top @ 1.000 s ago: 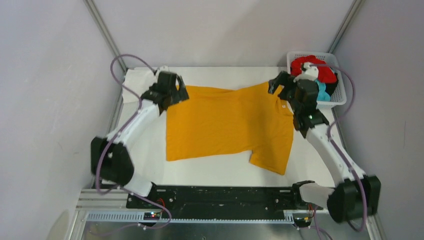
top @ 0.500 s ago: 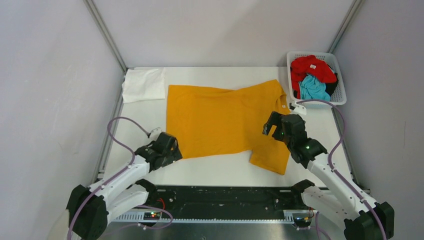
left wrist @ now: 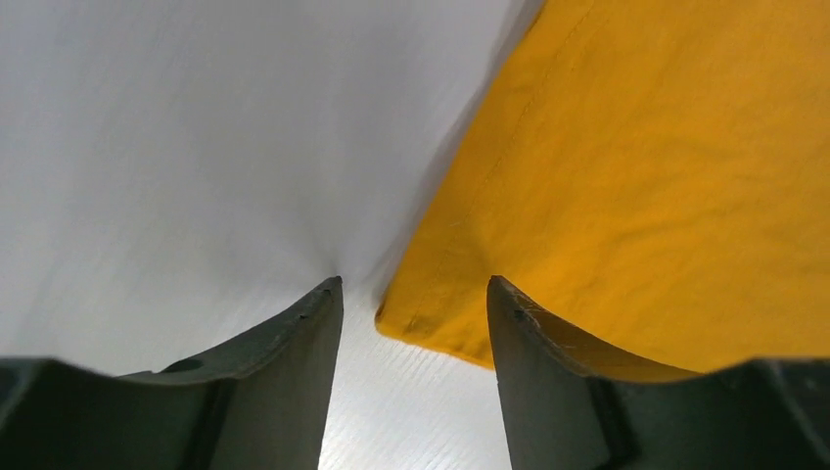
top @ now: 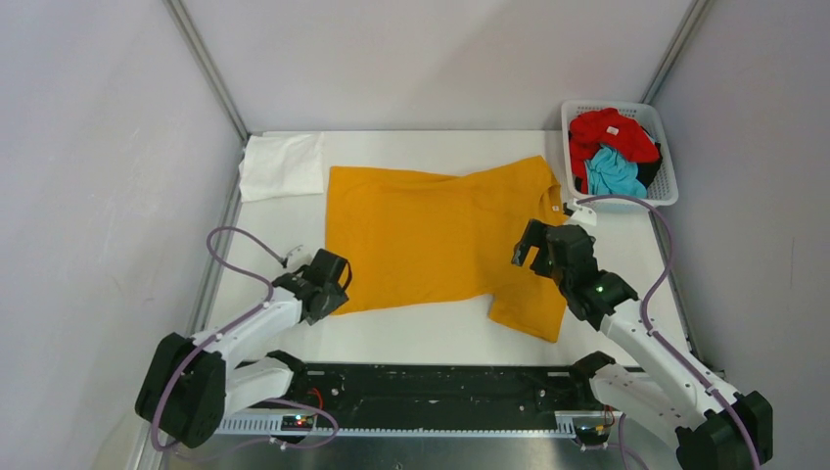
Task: Fold and stack the t-shirts
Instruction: Flatten out the tshirt
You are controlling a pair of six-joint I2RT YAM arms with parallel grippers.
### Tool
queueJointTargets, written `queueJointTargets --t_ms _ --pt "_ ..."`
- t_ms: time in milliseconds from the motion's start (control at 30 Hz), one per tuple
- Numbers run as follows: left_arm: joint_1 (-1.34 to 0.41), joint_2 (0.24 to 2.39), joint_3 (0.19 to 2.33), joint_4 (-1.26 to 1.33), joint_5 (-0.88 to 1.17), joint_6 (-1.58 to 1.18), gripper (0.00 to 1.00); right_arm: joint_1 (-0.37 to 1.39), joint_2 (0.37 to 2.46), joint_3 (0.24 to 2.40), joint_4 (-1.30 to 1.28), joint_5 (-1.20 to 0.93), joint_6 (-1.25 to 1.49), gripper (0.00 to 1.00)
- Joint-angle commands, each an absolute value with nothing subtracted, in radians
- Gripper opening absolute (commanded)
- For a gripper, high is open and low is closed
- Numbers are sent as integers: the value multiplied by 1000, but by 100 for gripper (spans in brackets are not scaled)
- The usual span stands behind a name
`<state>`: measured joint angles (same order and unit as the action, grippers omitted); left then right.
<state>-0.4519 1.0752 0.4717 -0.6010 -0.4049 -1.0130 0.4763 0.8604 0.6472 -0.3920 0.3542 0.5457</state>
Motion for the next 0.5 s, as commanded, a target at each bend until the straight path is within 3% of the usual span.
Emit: queueJointTargets --t_ms 0,100,467 --pt "-436 1145 496 -571 -388 -1065 57 482 864 651 -383 391 538 99" --pt "-437 1158 485 -571 -346 -1058 51 482 861 650 -386 409 538 99" --pt "-476 1218 480 -573 -284 -1035 44 484 868 651 -412 449 549 99"
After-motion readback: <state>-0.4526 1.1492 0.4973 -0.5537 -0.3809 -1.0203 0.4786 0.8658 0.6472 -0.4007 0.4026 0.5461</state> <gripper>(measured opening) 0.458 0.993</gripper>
